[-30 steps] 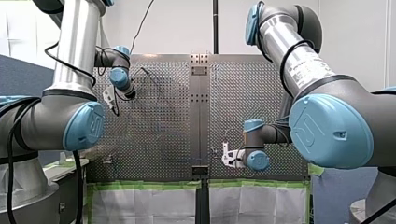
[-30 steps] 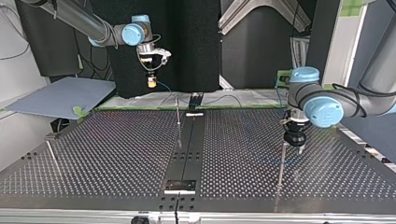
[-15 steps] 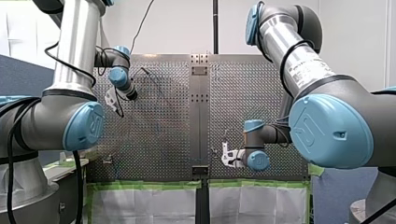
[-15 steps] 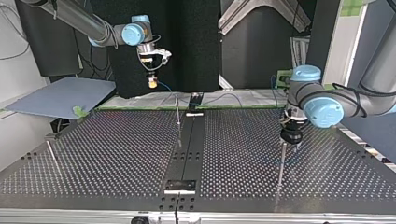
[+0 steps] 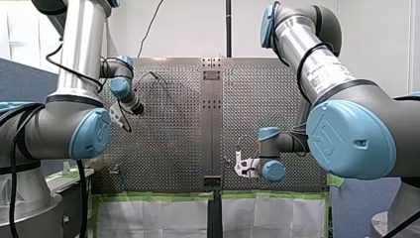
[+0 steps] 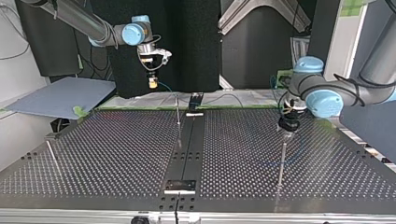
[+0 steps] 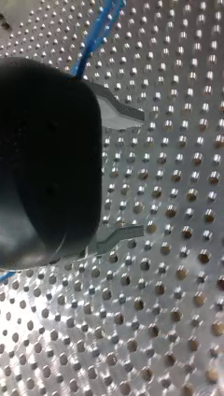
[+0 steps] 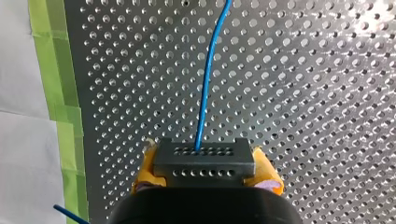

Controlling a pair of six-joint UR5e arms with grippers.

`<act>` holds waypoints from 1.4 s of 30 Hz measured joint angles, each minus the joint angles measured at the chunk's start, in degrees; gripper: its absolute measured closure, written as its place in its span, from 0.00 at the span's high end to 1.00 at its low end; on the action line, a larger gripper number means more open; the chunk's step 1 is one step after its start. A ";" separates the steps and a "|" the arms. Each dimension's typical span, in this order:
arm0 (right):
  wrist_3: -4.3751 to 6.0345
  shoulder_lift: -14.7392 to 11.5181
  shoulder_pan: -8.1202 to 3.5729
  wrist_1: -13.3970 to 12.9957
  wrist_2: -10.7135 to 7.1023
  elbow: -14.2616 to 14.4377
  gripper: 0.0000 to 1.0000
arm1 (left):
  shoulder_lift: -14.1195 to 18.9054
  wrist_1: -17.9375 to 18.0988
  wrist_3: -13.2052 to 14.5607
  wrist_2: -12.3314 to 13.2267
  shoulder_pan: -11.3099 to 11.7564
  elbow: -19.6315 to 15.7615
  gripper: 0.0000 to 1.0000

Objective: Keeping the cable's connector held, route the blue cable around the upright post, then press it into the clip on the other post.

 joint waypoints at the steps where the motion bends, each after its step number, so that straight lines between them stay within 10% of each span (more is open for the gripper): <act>1: 0.00 0.00 0.05 0.00 -0.01 0.01 0.00 | 0.06 0.17 -0.45 0.23 0.04 -0.45 1.00; 25: 0.02 0.00 0.15 0.02 0.00 0.02 0.00 | 8.04 2.17 -12.82 4.35 0.84 -6.76 1.00; 42: 0.03 0.00 0.15 0.00 0.00 0.00 0.00 | 11.50 1.33 -14.43 4.38 -0.14 -9.86 1.00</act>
